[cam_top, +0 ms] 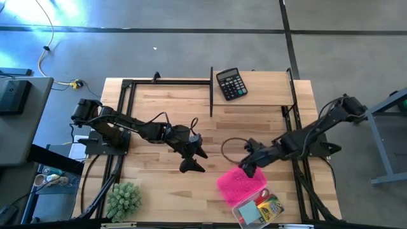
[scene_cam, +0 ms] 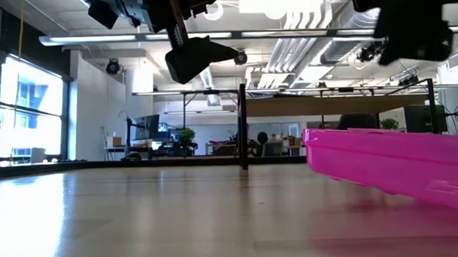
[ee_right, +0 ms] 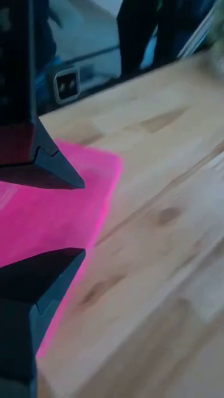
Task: Pack school essentials
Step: Close the pink supply box
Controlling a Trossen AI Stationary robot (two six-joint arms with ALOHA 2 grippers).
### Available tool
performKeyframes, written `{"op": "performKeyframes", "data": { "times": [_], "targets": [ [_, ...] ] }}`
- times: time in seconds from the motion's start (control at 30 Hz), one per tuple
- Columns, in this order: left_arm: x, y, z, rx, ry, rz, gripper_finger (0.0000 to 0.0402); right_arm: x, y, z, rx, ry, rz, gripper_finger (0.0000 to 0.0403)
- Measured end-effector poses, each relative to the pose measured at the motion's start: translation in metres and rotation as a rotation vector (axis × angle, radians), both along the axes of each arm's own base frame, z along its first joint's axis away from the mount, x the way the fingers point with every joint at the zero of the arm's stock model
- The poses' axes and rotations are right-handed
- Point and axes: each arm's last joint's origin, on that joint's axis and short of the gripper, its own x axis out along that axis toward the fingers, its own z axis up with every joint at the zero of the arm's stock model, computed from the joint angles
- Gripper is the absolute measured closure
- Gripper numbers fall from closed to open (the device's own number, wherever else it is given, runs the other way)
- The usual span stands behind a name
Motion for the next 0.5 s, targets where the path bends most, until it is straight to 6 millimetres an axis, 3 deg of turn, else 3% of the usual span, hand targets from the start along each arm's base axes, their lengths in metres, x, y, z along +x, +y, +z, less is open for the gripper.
{"op": "performKeyframes", "data": {
  "times": [0.3, 0.5],
  "targets": [
    [-0.003, 0.009, -0.006, -0.001, 0.068, 0.015, 0.0002, 0.016, 0.016, -0.047, 0.015, 0.219, 0.022, 0.0249],
    [-0.006, 0.024, -0.01, 0.025, 0.118, 0.044, 0.0002, 0.021, 0.019, -0.066, -0.016, 0.287, 0.017, 0.0249]
  ]
}}
